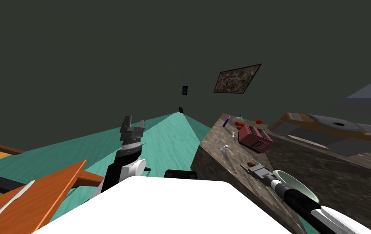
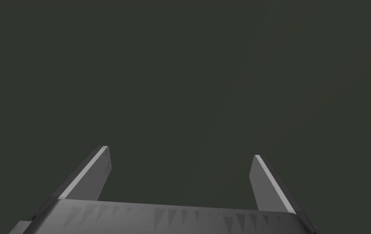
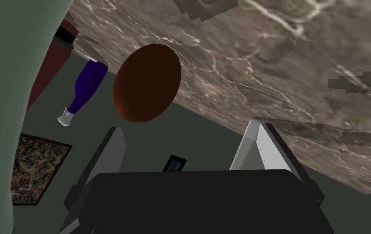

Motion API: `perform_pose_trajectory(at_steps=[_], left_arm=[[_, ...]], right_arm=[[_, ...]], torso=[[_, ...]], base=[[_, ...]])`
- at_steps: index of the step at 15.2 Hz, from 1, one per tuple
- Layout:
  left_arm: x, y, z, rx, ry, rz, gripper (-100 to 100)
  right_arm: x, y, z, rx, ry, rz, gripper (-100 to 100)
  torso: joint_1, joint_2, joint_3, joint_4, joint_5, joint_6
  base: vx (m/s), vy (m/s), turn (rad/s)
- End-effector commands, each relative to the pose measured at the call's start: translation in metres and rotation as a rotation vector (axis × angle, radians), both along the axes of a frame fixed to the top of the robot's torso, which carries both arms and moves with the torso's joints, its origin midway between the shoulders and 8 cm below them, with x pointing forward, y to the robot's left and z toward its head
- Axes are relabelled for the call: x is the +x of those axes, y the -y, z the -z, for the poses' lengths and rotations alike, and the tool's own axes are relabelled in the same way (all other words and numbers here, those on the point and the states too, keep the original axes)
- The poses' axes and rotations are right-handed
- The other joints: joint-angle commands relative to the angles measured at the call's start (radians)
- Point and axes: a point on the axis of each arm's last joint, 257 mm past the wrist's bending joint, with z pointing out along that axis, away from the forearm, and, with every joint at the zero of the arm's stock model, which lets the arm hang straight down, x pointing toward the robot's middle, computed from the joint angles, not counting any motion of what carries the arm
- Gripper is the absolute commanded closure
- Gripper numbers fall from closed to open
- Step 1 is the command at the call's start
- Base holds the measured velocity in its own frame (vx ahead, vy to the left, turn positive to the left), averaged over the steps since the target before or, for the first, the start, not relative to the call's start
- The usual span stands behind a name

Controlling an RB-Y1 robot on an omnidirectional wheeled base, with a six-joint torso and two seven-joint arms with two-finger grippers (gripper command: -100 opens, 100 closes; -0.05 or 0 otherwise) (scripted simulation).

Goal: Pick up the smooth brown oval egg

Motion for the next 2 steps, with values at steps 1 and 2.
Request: perform_pose_trajectory(at_steps=[1,2], left_arm=[[0.0000,0.0000,0.0000,0.000,0.000,0.000,0],[0.0000,0.0000,0.0000,0.000,0.000,0.000,0]], right_arm=[[0.0000,0.0000,0.0000,0.000,0.000,0.000,-100],[0.0000,0.0001,-0.0001,0.000,0.000,0.000,100]], torso=[[0.000,0.000,0.000,0.000,0.000,0.000],[0.002,0.000,0.000,0.000,0.000,0.000]], base=[[-0.002,-0.019,0.002],[-0.001,-0.009,0.001]])
